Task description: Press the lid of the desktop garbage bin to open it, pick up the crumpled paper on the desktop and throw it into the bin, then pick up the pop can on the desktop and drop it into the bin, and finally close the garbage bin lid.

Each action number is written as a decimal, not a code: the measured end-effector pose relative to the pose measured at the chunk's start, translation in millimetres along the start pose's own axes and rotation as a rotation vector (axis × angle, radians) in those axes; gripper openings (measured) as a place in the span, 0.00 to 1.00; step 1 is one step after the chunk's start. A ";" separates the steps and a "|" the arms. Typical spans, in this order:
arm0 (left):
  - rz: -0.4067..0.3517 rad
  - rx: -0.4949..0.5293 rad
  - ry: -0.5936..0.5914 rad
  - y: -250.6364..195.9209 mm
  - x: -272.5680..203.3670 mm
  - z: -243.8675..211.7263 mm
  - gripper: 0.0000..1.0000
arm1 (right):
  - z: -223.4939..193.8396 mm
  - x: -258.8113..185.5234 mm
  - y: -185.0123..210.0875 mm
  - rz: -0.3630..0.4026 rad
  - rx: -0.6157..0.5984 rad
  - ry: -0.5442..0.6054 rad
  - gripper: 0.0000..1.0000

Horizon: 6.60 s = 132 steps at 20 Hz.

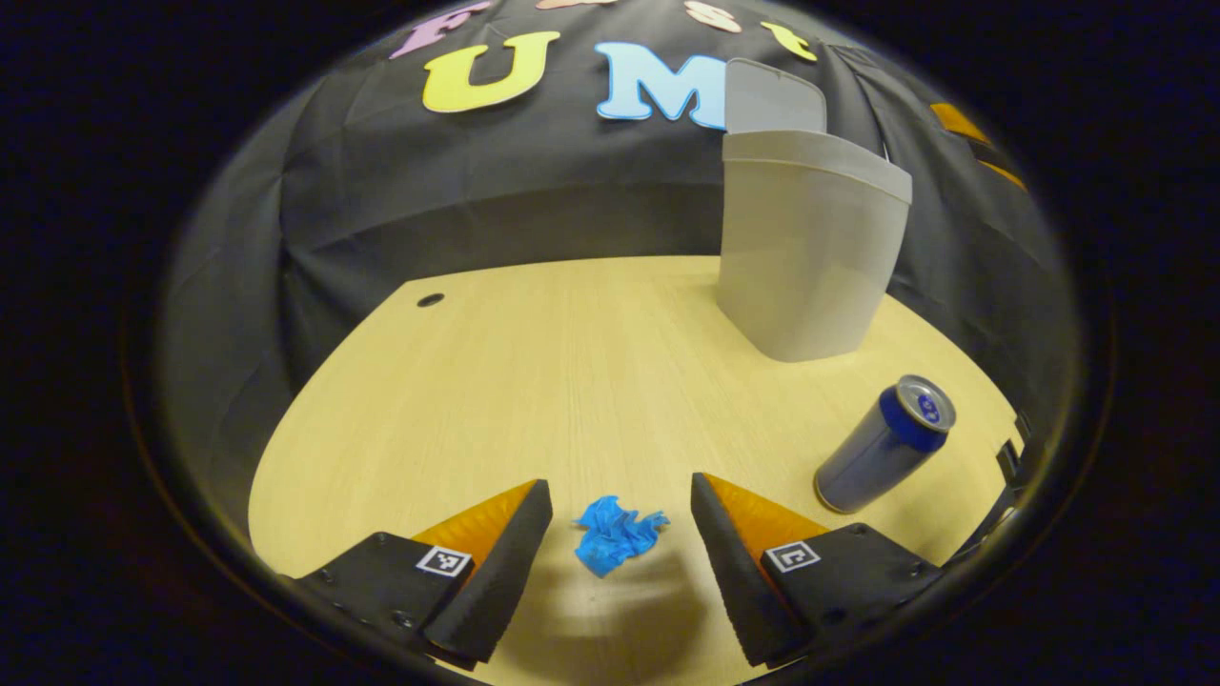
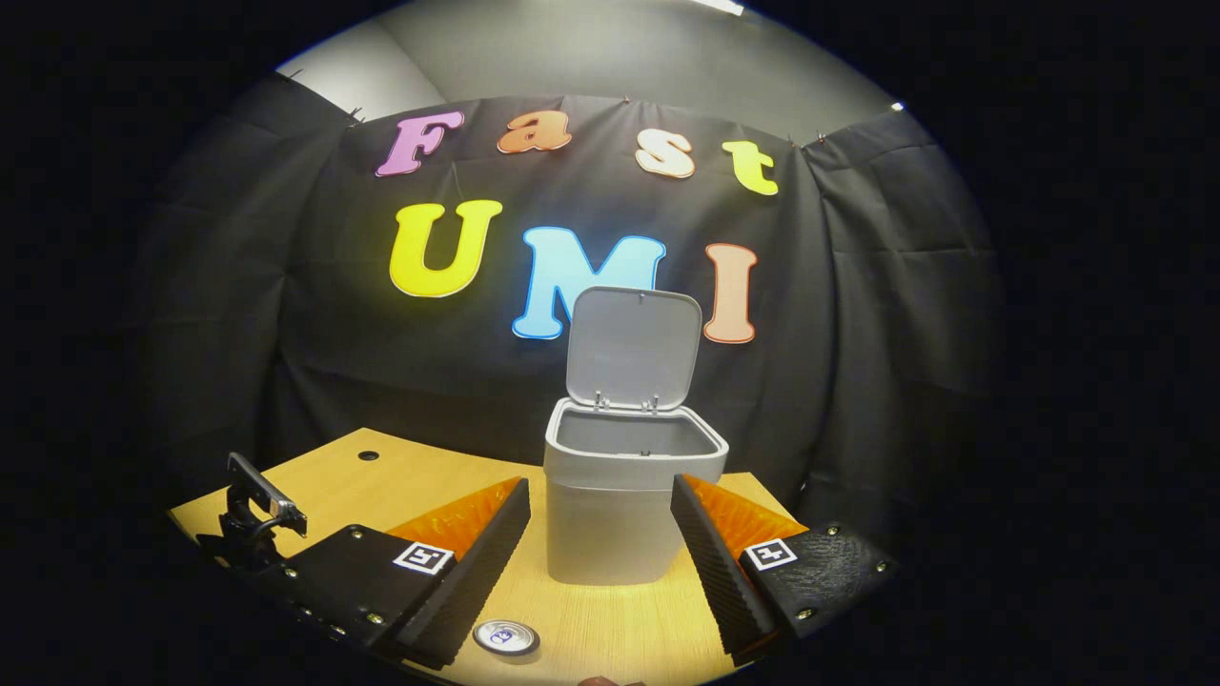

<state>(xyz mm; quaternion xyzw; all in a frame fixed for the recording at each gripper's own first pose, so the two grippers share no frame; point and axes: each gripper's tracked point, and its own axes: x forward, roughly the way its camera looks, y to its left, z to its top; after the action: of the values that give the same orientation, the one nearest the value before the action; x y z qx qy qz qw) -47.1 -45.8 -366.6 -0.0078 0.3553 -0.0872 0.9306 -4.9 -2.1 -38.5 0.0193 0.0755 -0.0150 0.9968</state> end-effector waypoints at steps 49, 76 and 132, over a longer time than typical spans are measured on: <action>0.011 -0.042 -0.045 -5.3 -5.1 44.4 0.14 | -30.0 2.9 -33.9 -0.046 0.075 0.049 0.96; -0.246 0.026 -0.492 -118.3 -39.2 311.6 0.14 | -23.7 -5.3 -79.5 -0.158 0.092 0.025 0.96; -0.434 0.098 -0.584 -185.9 -1.4 378.9 1.00 | -41.5 -36.7 -89.7 -0.279 0.111 0.037 0.96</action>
<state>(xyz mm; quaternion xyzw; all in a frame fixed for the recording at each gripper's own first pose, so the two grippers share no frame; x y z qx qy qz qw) 173.8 -246.5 -68.3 -0.0632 0.0599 -0.2936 0.9520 -50.4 -88.9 -77.3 0.0638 0.0946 -0.1570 0.9810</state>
